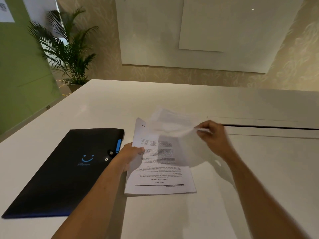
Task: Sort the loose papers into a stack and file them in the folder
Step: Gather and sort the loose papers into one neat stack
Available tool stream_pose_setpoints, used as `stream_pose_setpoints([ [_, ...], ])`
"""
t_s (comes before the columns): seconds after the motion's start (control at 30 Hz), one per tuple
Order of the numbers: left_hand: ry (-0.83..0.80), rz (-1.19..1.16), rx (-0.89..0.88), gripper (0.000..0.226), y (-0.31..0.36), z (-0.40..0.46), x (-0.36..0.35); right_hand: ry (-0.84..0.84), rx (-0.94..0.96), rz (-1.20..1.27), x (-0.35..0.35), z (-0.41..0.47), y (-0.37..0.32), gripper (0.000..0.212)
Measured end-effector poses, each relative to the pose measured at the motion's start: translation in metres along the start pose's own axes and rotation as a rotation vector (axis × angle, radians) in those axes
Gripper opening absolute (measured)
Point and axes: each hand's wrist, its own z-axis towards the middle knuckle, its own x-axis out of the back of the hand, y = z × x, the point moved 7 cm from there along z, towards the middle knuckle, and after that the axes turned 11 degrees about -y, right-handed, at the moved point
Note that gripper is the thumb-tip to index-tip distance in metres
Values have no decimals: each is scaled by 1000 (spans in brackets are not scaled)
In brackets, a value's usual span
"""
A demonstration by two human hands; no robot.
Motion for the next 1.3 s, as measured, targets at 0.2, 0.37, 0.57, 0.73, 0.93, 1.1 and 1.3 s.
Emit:
stream_pose_setpoints([
  [0.2, 37, 5, 89, 61, -1, -1, 4, -419, -158, 97, -55, -35, 26, 33],
  [0.37, 106, -26, 127, 101, -2, 1, 8, -538, -204, 142, -73, -50, 28, 24],
  [0.57, 18, 150, -180, 50, 4, -1, 0, -453, -227, 132, -81, -55, 37, 21],
  [0.73, -70, -22, -305, 49, 9, -18, -7, -13, -378, 306, -65, -51, 54, 44],
  [0.93, -102, 87, -456, 46, 41, -52, -19, -132, -315, 596, -75, -27, 27, 42],
  [1.1, -67, 27, -659, 41, 84, -80, -21, 81, -63, 458, -49, -14, -20, 49],
  [1.3, 71, 17, -864, 42, 109, -105, -17, 165, 57, 351, -33, -18, -47, 55],
])
